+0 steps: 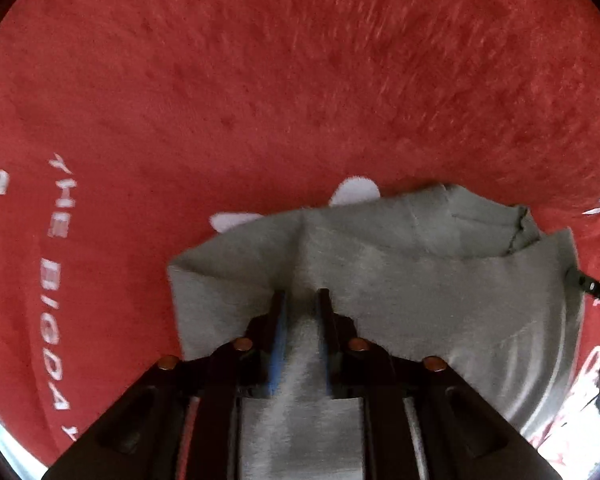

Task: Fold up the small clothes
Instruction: 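Lay the held hem over the collar with both grippers and press down, then open both grippers and pull back from the folded sweater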

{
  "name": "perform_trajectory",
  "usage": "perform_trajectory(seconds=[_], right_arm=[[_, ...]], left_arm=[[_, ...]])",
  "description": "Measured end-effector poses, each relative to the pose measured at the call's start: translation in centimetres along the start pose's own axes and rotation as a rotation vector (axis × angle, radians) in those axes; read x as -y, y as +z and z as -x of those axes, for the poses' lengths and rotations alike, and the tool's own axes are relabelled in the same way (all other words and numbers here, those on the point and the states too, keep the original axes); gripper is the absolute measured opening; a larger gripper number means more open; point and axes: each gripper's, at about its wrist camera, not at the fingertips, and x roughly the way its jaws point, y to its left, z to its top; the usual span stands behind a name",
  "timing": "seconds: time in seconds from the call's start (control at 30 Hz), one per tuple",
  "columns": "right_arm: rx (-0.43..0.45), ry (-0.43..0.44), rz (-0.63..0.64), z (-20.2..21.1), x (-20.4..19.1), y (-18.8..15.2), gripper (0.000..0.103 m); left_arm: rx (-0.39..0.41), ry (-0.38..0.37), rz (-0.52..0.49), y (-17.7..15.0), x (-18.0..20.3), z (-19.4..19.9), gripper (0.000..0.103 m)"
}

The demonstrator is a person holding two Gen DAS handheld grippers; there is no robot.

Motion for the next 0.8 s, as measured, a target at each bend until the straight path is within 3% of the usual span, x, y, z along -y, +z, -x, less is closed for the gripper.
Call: perform_trajectory(seconds=[0.03,0.07,0.17,0.3,0.43,0.47,0.5,0.53,0.57,0.6,0.8], right_arm=[[0.001,-0.004,0.006,0.1,-0.5,-0.3,0.02],[0.006,-0.01,0.014,0.4,-0.7,-0.5,0.02],[0.03,-0.035,0.037,1.4,-1.3,-1.2,0.023],[0.052,-0.057,0.038,2.5,-1.7,-2.4,0.029],[0.058,-0.092,0.067,3.1,-1.8,-3.5,0.029],[0.05,-0.101,0.07,2.6,-1.8,-3.5,0.031],[0.043,-0.11,0.066,2.1,-1.6,-3.3,0.032],[0.035,-0.122,0.053,1.8,-1.1,-2.9,0.032],[0.035,-0.124,0.031,1.8,-0.7,-2.6,0.032],[0.042,-0.116,0.015,2.0,-0.6,-2.5,0.032],[0.069,-0.121,0.047,3.0,-2.1,-4.3,0.032]], left_arm=[[0.009,-0.037,0.018,0.1,0.1,0.0,0.077],[0.039,-0.048,0.023,0.1,0.0,0.4,0.085],[0.069,-0.036,0.018,-0.1,0.6,1.0,0.085],[0.035,0.102,-0.025,0.1,2.4,-0.6,0.085],[-0.008,0.114,-0.016,1.0,3.4,-2.5,0.085],[-0.007,0.098,-0.002,1.1,3.4,-2.7,0.077],[-0.001,0.085,0.009,1.2,3.5,-2.8,0.058],[0.005,0.086,0.009,1.3,3.5,-2.8,0.05],[0.019,0.084,0.007,1.3,3.6,-2.5,0.032],[0.03,0.081,0.007,1.3,3.9,-2.3,0.026],[0.1,0.272,0.02,0.3,4.9,-0.4,0.027]])
